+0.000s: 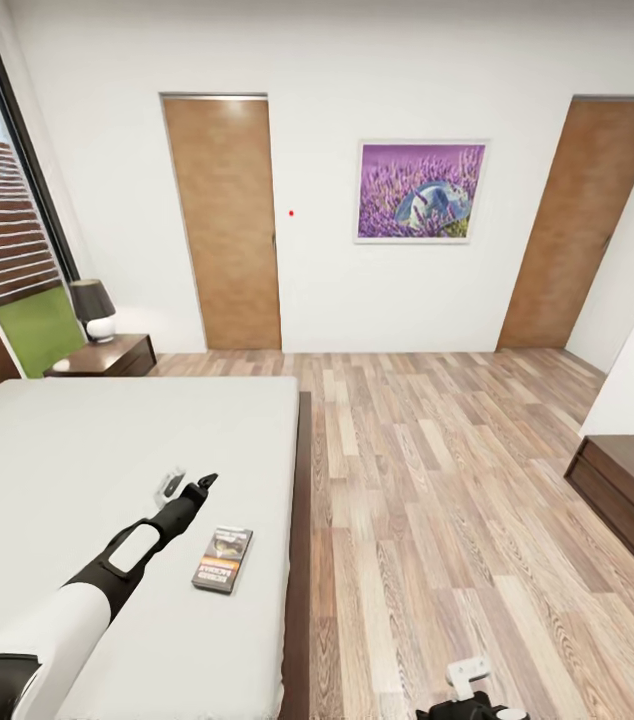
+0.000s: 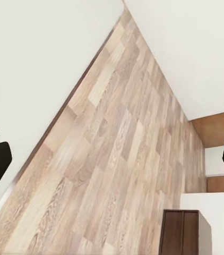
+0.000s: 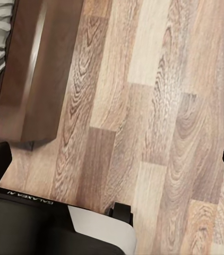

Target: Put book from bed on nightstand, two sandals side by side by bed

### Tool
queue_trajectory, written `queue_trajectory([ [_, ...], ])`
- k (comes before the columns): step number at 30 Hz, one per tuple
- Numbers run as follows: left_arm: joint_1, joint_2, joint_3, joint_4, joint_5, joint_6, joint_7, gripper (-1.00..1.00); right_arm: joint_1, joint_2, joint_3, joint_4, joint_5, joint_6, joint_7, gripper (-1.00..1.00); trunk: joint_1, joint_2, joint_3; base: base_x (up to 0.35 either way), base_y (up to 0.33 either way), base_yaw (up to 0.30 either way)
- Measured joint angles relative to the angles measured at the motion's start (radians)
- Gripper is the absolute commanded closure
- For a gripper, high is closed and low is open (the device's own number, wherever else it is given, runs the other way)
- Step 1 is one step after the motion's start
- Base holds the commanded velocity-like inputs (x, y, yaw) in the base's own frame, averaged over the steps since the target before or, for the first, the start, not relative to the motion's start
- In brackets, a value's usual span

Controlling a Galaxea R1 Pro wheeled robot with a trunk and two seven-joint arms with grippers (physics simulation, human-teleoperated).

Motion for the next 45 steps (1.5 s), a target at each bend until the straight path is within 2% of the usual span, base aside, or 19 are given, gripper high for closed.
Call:
queue_trajectory([
  [5,0.000,0.001,0.002,0.001,0.003,0.000,0.002,-1.00,0.000,0.005,0.000,0.000,0.001,0.000,0.000,-1.00,0.000,0.000,-0.008,0.000,0.000,0.000],
  [13,0.000,0.003,0.043,0.001,0.024,-0.002,0.002,-1.00,0.000,0.008,0.000,0.000,0.001,0.000,-0.001,-1.00,0.000,0.000,-0.021,0.000,0.000,0.000],
  [17,0.000,0.003,0.051,0.000,0.027,-0.002,0.002,-1.00,0.000,0.009,0.000,0.000,0.001,0.000,-0.001,-1.00,0.000,0.000,-0.028,0.000,0.000,0.000],
  [45,0.000,0.004,0.057,0.000,0.025,0.000,0.002,-1.00,0.000,0.009,0.000,0.000,0.001,0.000,-0.001,-1.00,0.000,0.000,-0.074,0.000,0.000,0.000],
])
